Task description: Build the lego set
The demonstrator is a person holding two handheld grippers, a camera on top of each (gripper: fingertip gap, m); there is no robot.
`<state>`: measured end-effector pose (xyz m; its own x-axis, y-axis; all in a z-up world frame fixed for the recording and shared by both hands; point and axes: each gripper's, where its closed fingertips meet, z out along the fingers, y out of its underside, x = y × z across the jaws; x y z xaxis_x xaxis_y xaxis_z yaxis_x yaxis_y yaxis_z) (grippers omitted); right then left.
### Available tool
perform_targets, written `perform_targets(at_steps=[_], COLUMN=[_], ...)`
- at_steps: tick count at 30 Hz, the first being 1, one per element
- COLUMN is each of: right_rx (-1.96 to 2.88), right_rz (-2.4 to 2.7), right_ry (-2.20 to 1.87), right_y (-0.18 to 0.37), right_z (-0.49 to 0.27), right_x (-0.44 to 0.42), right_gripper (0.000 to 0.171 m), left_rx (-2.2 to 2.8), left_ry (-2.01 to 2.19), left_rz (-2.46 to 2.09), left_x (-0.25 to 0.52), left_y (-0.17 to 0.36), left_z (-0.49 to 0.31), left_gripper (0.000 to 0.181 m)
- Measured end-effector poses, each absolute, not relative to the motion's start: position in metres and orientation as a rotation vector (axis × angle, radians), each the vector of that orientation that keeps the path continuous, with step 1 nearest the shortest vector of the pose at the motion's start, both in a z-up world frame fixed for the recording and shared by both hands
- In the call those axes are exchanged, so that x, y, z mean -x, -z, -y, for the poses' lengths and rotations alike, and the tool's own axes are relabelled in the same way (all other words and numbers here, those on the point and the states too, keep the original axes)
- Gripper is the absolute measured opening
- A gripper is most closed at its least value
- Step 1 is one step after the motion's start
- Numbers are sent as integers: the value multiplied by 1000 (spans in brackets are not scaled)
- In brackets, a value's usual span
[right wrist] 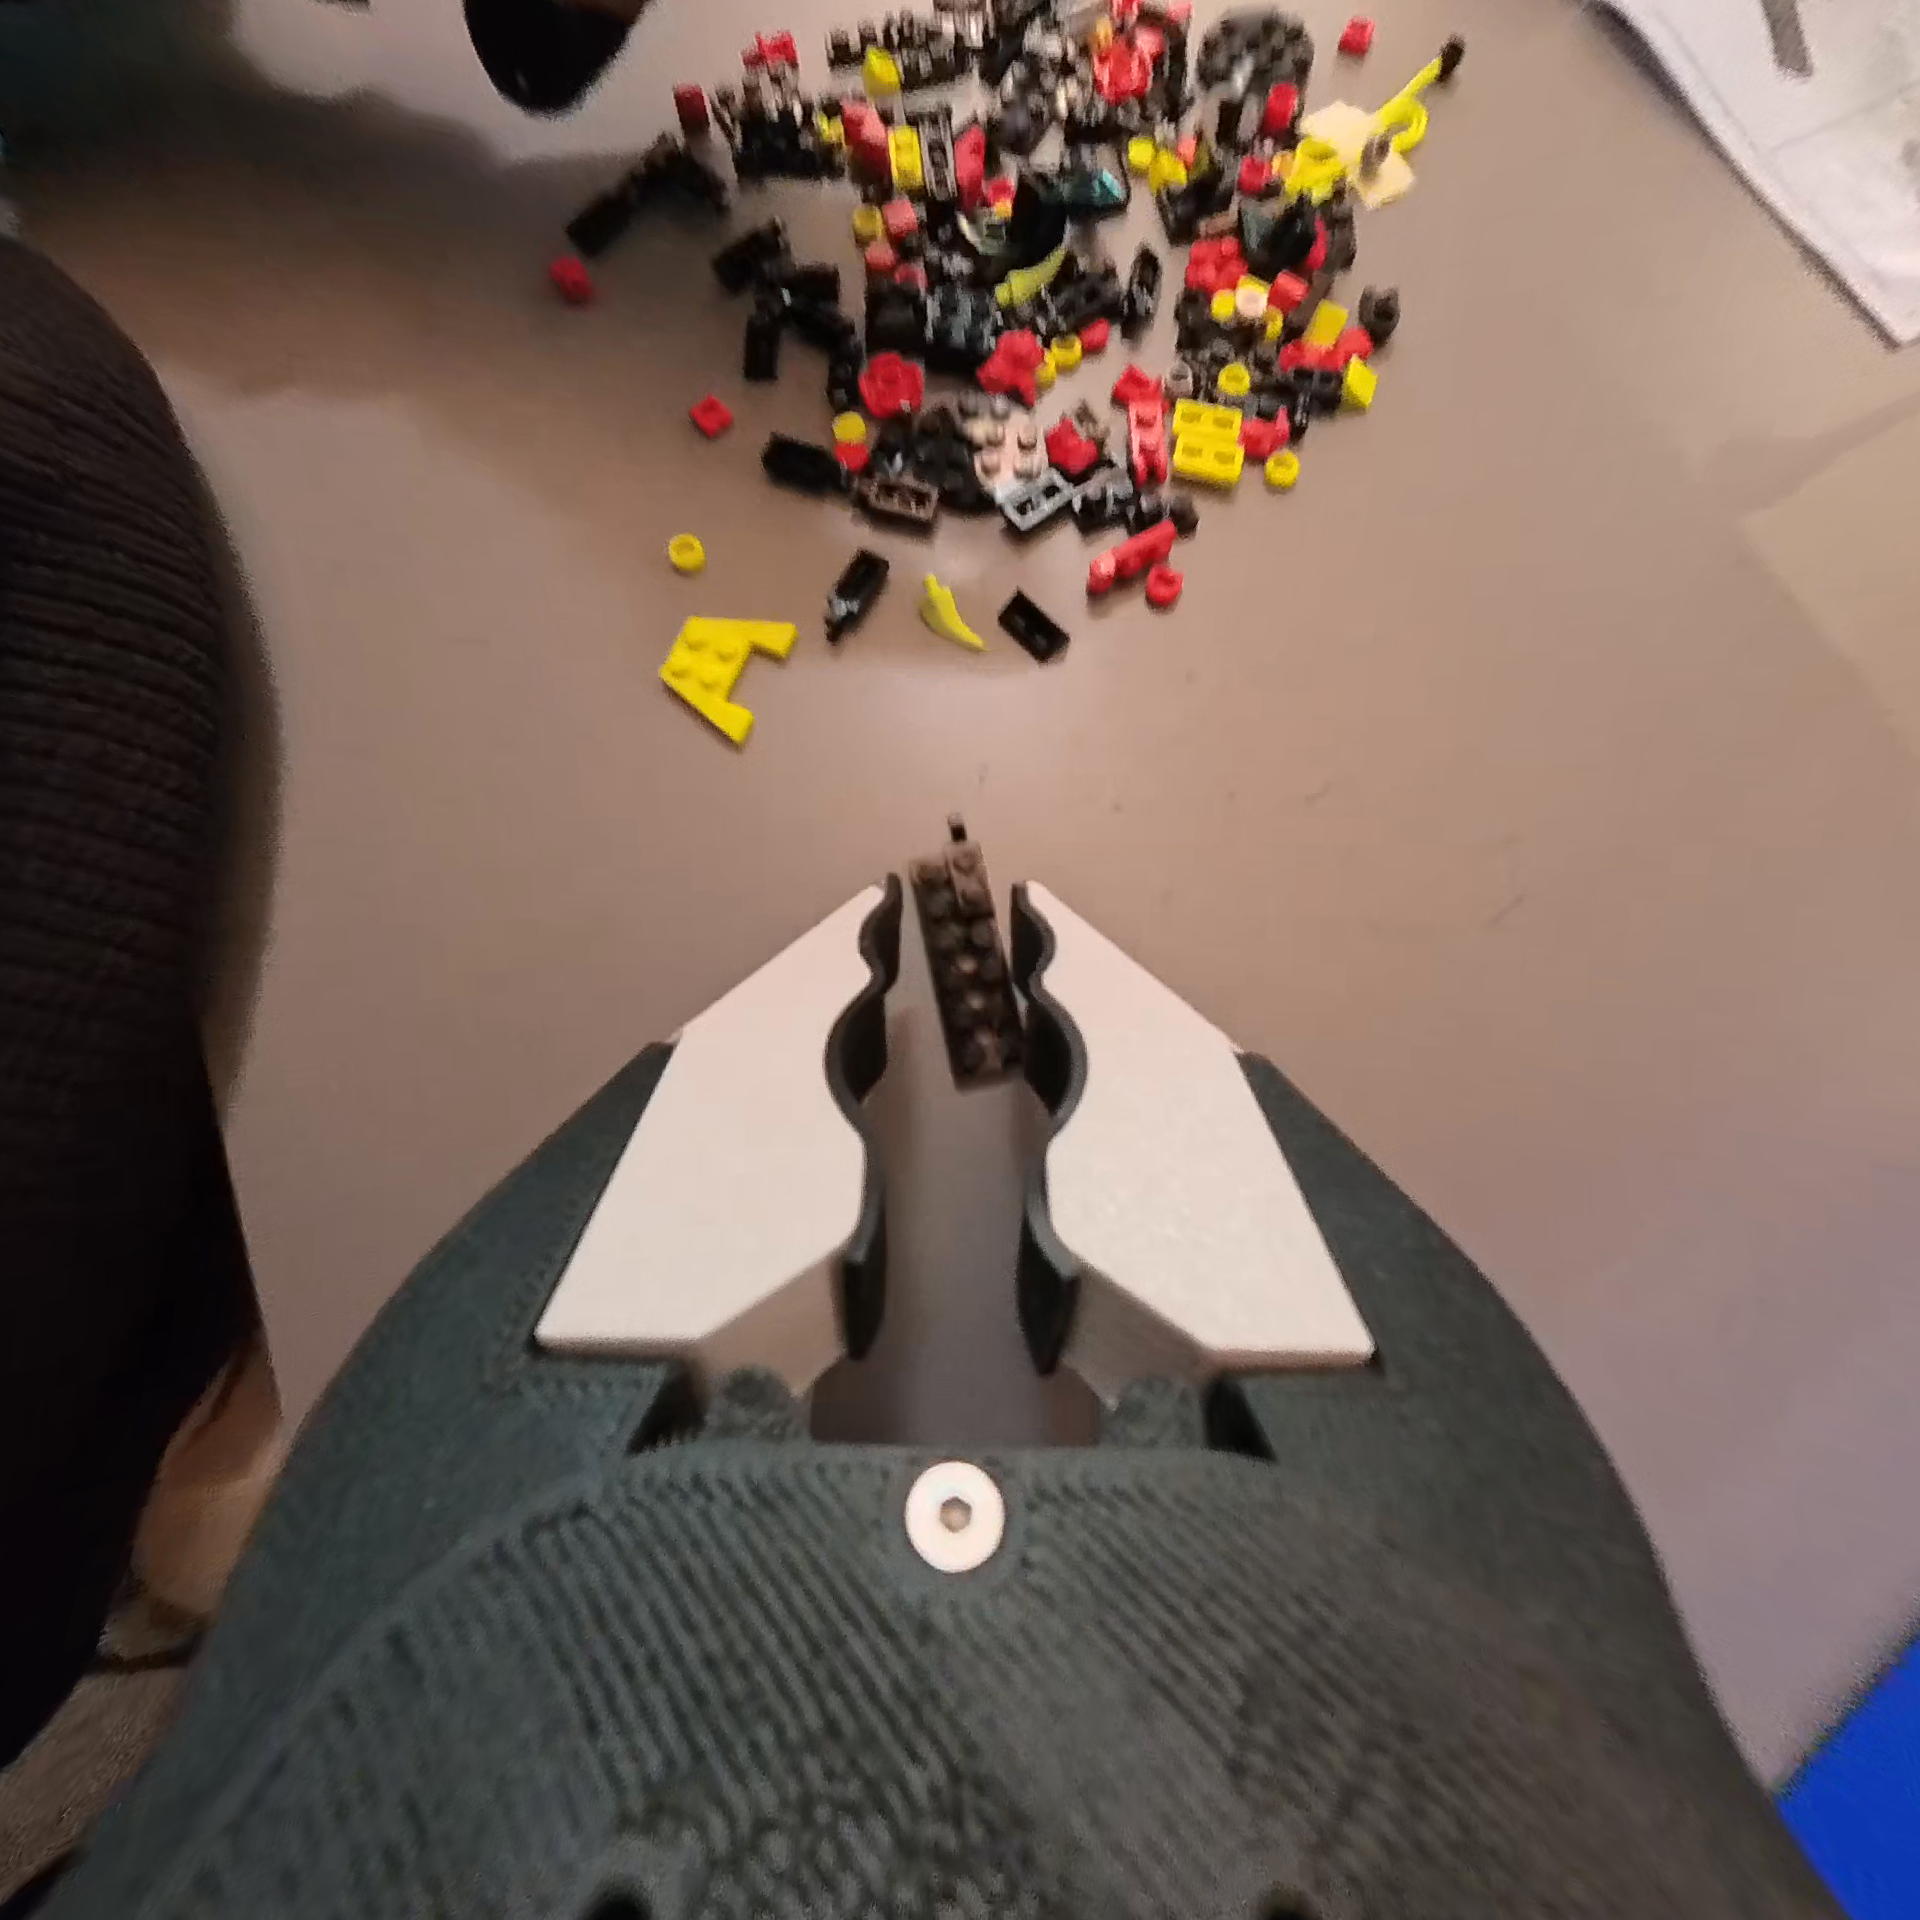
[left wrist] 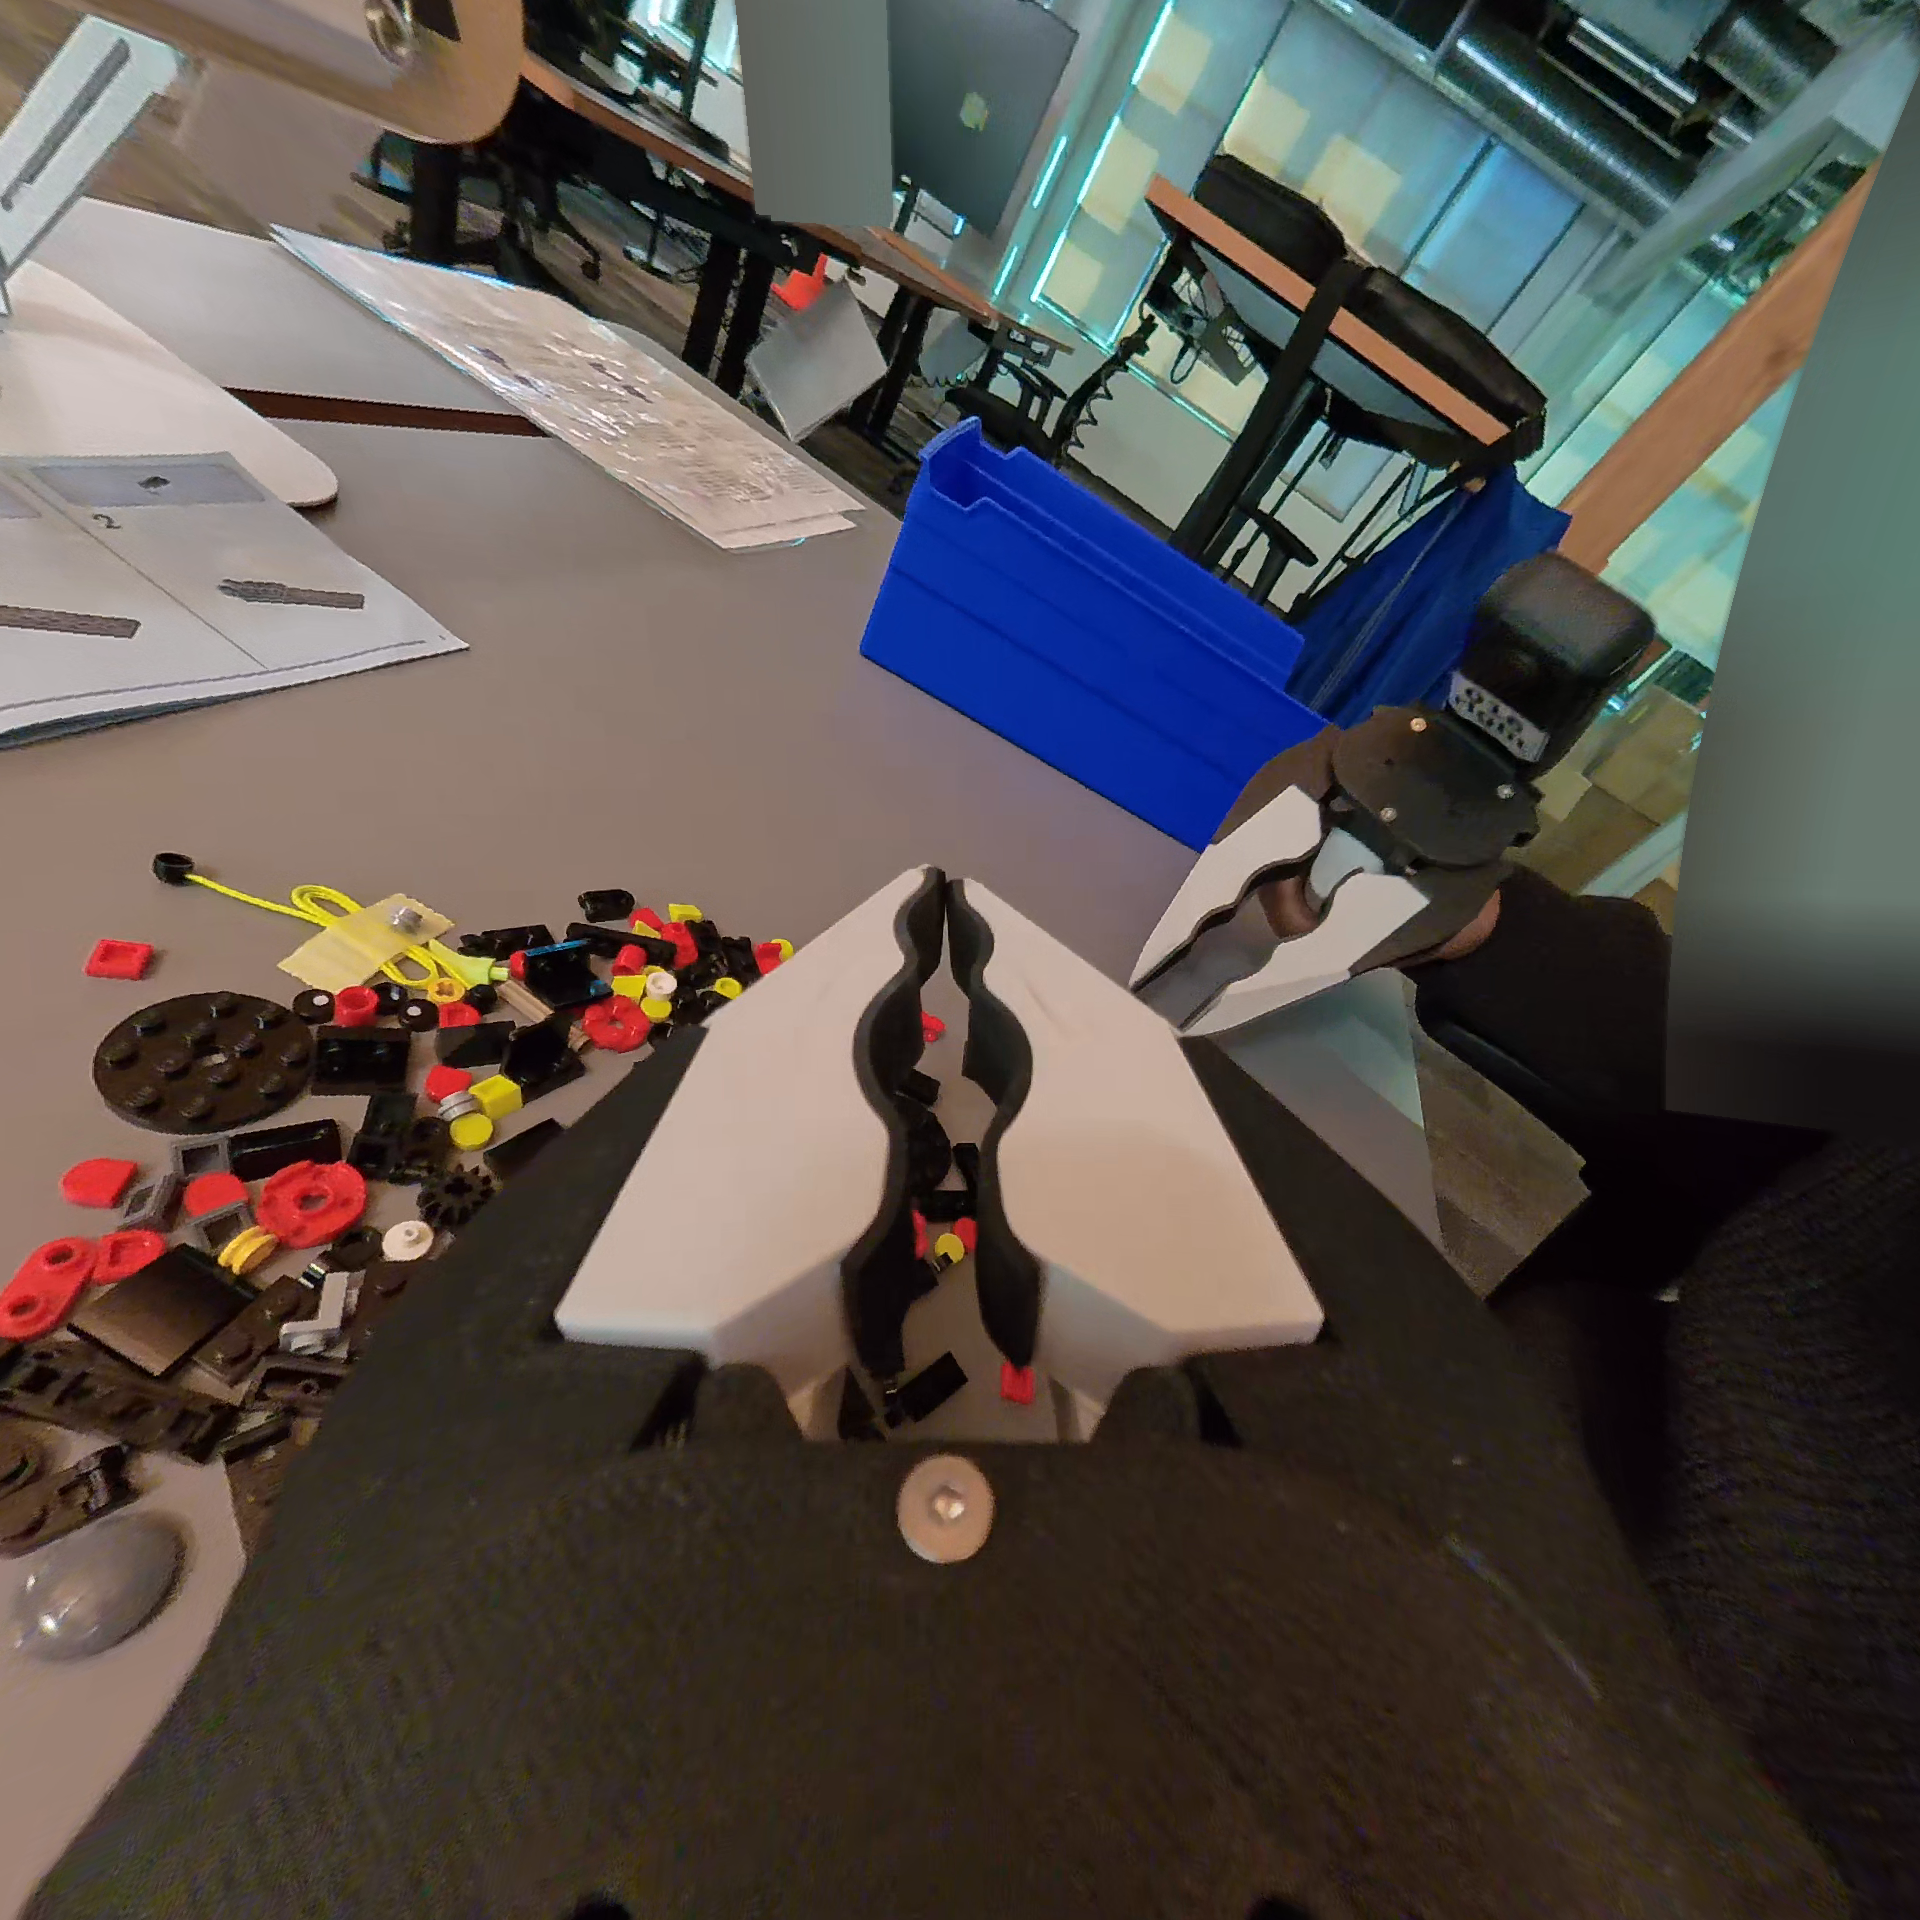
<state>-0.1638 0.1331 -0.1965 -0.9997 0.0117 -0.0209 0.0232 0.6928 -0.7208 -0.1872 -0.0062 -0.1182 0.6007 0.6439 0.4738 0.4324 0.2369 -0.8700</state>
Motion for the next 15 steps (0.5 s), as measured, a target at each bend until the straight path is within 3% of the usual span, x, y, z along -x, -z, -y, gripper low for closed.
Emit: perform_targets(at_steps=[1, 15], right_rx=[-31, -196], right_rz=[-2856, -2853], right_ry=[1260, 1131], right_y=[193, 211], right_z=[-127, -60], right_x=[162, 137], right_gripper=[19, 17], left_rx=[1396, 1484], left_ry=[-185, -152], left_rz=[994, 936], left_x=[187, 175], left_y=[119, 127], left_z=[4, -20], left_gripper=[0, 0])
